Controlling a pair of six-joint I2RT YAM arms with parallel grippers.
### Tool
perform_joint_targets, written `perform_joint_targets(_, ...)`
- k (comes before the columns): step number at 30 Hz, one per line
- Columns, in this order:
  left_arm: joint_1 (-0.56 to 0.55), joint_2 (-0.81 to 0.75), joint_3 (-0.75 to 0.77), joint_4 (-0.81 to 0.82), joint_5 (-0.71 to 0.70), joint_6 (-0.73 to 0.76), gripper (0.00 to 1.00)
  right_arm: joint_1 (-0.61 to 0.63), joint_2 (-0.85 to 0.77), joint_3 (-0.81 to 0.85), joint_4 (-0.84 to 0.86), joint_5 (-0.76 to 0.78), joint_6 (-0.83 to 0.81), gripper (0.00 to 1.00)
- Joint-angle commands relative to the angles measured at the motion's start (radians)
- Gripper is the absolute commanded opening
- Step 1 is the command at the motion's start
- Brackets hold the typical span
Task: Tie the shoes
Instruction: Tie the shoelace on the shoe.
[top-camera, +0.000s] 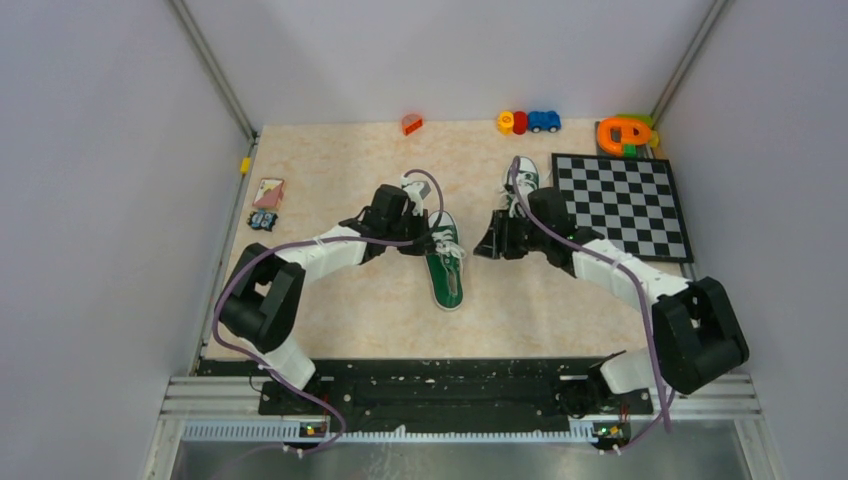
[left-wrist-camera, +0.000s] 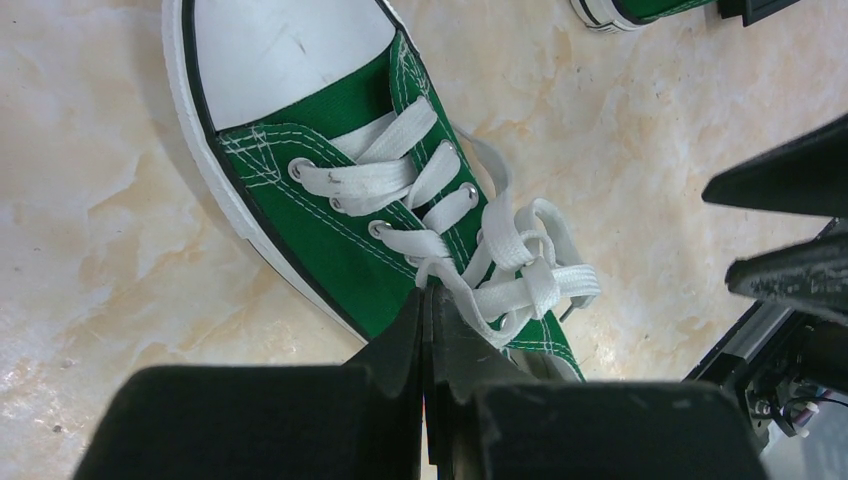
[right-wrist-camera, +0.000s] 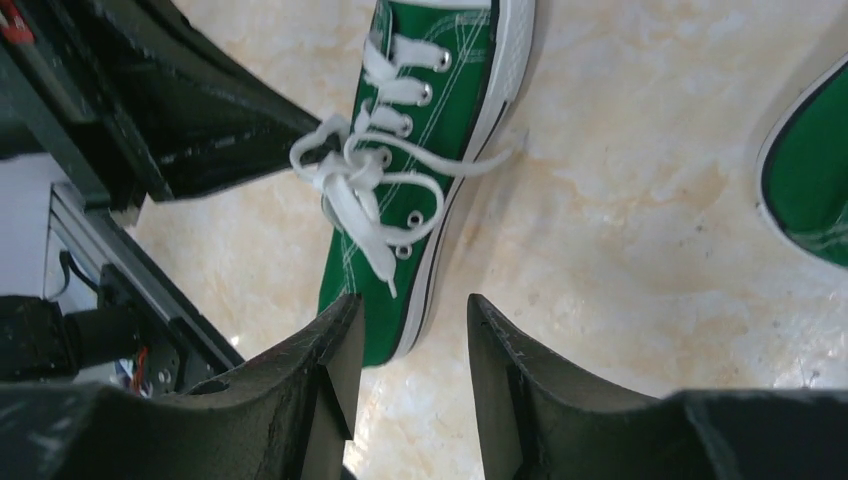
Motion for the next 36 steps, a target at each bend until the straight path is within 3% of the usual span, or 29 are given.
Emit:
perform_joint_targets(1,-0.002,0.001,0.022,0.02,0.002,0.021,0.01,-0.026,0.076,-0.002,0.175,-0.026,0.076,0.43)
perform_joint_targets(13,-0.001,0.007,0.008,0.018,-0.008,0.03,0.0,-0.036,0.264,-0.032,0.43,-0.14,0.328,0.43)
perform_joint_targets(29,0.001,0.012,0.007,0.02,-0.004,0.033,0.0,-0.035,0.317,-0.065,0.518,-0.19,0.397,0.3)
perform_joint_targets(31,0.0,0.013,0.006,0.019,-0.005,0.034,0.0,-0.034,0.326,-0.07,0.541,-0.196,0.412,0.24)
perform_joint_targets(35,0.001,0.009,0.005,0.005,-0.028,0.035,0.0,-0.03,0.331,-0.069,0.557,-0.194,0.419,0.0)
perform_joint_targets(36,0.001,0.006,0.005,0.0,-0.035,0.036,0.0,-0.03,0.328,-0.067,0.542,-0.187,0.409,0.0)
